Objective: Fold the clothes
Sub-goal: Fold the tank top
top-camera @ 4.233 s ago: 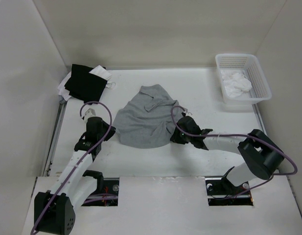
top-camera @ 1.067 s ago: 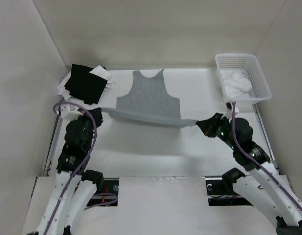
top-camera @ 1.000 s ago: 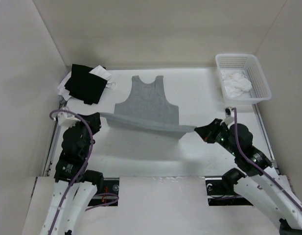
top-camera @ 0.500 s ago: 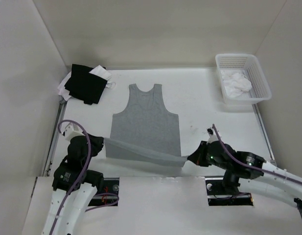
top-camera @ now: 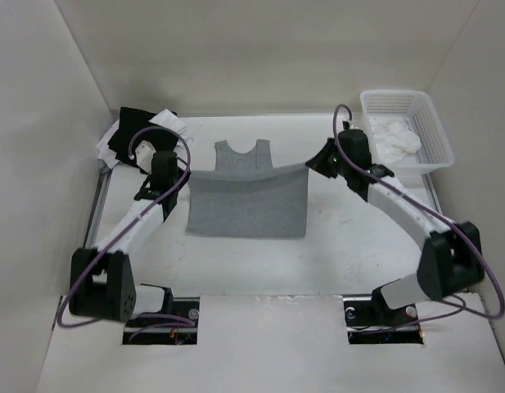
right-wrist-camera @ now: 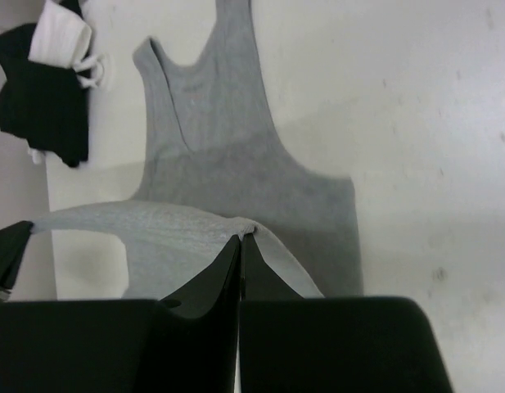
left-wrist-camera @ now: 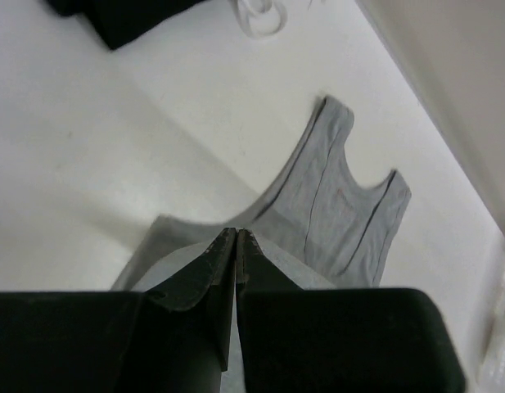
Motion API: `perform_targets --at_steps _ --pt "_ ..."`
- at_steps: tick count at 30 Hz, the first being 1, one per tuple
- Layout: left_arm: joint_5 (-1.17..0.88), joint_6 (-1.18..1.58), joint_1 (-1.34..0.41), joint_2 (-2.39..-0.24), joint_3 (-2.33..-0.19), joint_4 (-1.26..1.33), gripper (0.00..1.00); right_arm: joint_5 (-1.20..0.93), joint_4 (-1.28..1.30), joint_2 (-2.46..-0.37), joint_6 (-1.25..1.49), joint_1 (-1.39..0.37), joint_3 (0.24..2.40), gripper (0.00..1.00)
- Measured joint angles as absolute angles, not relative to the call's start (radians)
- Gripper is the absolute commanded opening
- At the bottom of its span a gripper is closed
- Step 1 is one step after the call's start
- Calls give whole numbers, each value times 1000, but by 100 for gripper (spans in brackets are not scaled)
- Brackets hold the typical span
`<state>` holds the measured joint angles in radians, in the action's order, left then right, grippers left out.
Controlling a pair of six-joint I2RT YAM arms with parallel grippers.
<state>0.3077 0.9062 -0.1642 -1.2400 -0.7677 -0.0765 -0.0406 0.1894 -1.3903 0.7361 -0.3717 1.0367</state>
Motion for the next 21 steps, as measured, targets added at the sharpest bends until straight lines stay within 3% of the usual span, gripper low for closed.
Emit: perform_targets --at_steps 7,10,13,15,21 --pt "307 906 -96 -1620 -1011 123 1 -144 96 -1841 696 -272 1423 0" --pt "300 901 -75 -1766 -1145 163 11 -169 96 -2010 696 -252 1591 4" --pt "275 895 -64 -1903 -1266 187 29 -180 100 -2152 700 -242 1737 29" --pt "252 890 -59 -1961 -1303 199 33 -179 97 -2205 703 -239 1780 43" --pt "245 847 -92 -1828 -1119 248 34 -175 25 -2135 710 -239 1615 48"
